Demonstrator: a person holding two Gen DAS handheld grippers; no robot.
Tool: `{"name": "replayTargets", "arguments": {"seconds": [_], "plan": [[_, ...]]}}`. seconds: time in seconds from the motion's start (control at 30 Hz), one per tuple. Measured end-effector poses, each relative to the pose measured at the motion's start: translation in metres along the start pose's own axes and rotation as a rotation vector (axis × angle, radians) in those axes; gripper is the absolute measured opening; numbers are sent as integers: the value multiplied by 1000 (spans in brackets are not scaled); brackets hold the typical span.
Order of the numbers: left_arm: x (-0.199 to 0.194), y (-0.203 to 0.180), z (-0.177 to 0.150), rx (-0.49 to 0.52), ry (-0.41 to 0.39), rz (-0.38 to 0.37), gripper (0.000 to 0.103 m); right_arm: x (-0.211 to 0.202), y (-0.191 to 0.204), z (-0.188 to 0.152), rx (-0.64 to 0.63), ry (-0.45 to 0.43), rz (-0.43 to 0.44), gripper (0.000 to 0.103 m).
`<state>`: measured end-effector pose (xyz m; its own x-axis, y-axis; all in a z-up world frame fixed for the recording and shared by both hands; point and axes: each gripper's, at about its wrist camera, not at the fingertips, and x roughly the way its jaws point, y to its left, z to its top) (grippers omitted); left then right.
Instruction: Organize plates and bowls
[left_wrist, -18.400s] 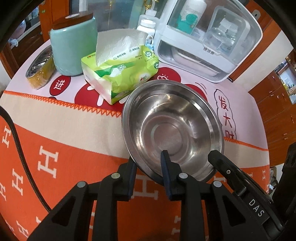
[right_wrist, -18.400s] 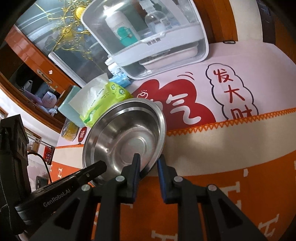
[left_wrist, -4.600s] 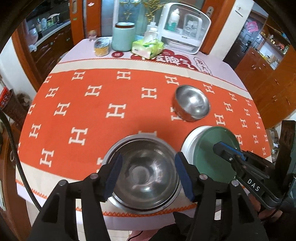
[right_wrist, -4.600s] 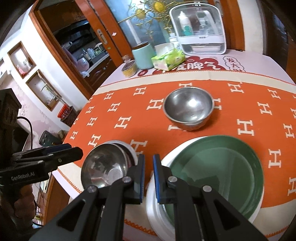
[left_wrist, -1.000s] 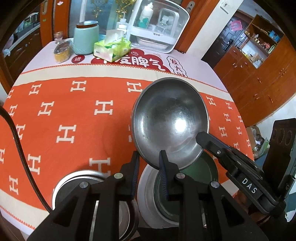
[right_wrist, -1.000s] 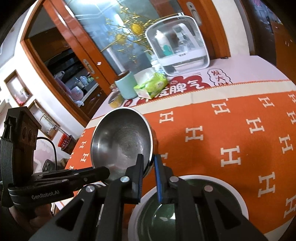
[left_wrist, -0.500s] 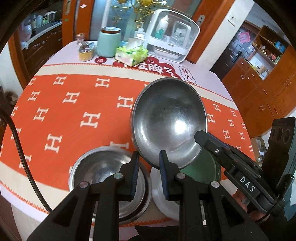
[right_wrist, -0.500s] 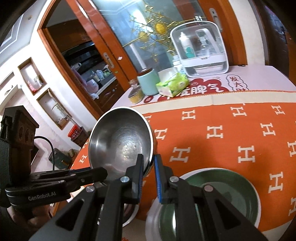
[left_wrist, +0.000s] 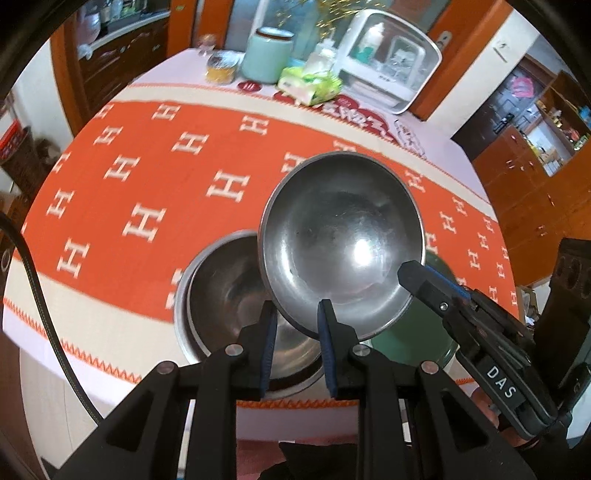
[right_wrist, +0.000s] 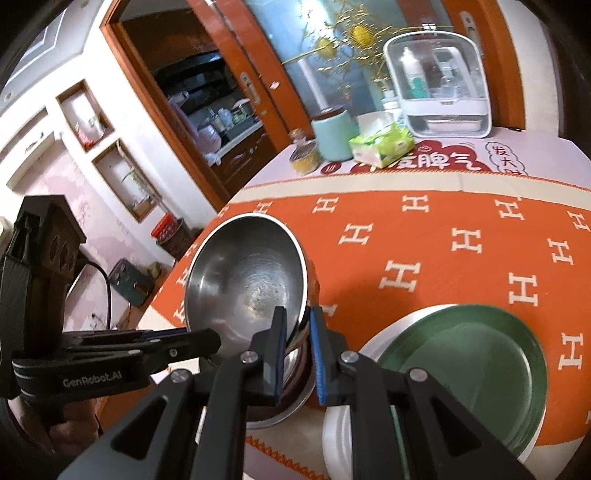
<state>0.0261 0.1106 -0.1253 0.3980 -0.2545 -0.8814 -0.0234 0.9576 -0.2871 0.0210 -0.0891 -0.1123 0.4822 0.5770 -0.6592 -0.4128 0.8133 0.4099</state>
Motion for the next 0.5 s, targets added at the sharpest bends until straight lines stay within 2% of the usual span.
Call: {"name": "replayTargets", "arguments": {"seconds": [0.27, 0.5], "plan": [[13, 19, -16, -49, 88, 35, 20, 16, 15, -16, -43, 99, -6, 14], [20, 27, -23, -53, 130, 51, 22, 24, 20, -24, -44, 142, -13, 15]]}}
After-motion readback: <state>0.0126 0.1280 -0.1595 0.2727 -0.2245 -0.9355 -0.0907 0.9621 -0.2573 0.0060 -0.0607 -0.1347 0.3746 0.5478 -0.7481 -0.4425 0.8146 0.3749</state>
